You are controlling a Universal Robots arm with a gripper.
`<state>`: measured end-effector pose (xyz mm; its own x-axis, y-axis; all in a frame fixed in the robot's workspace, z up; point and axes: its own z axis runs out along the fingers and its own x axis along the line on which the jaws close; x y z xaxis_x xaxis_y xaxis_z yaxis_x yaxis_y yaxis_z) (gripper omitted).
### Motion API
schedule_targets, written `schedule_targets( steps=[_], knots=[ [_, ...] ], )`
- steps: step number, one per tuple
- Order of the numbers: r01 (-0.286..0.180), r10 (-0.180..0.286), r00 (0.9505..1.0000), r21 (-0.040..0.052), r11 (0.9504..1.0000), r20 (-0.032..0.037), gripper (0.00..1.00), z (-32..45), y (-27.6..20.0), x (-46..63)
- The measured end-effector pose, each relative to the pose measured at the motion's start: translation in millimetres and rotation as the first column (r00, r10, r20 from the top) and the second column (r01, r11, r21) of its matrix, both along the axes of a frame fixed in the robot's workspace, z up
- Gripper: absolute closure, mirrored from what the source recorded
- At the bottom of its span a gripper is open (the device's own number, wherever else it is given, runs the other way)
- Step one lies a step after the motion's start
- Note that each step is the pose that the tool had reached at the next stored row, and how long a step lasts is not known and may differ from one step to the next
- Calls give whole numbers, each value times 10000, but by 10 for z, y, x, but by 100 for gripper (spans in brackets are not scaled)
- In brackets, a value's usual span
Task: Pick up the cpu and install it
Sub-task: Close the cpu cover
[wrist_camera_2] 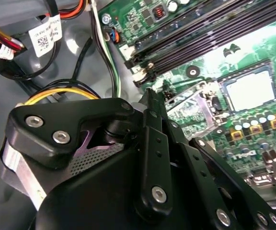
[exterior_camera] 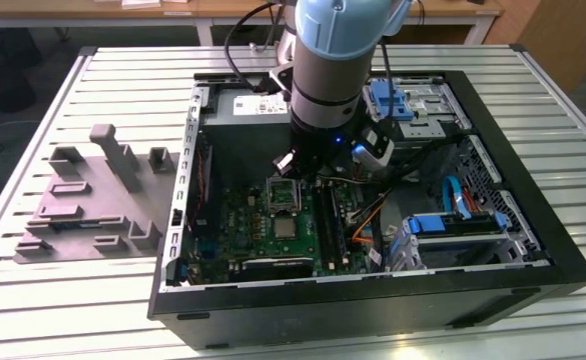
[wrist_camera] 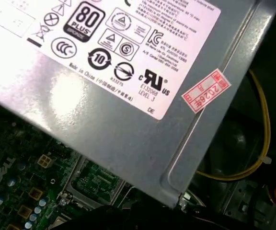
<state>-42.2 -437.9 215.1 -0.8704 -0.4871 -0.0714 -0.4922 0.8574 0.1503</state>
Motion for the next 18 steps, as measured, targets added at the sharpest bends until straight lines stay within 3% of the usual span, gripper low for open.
schedule_targets(
  steps=[5, 18],
  knots=[
    [-12, 12, 10000, 80, 10000, 1, 89, -48, 32, 1],
    [-61, 61, 10000, 94, 9999, -1, 89, -118, 43, 1]
  ],
)
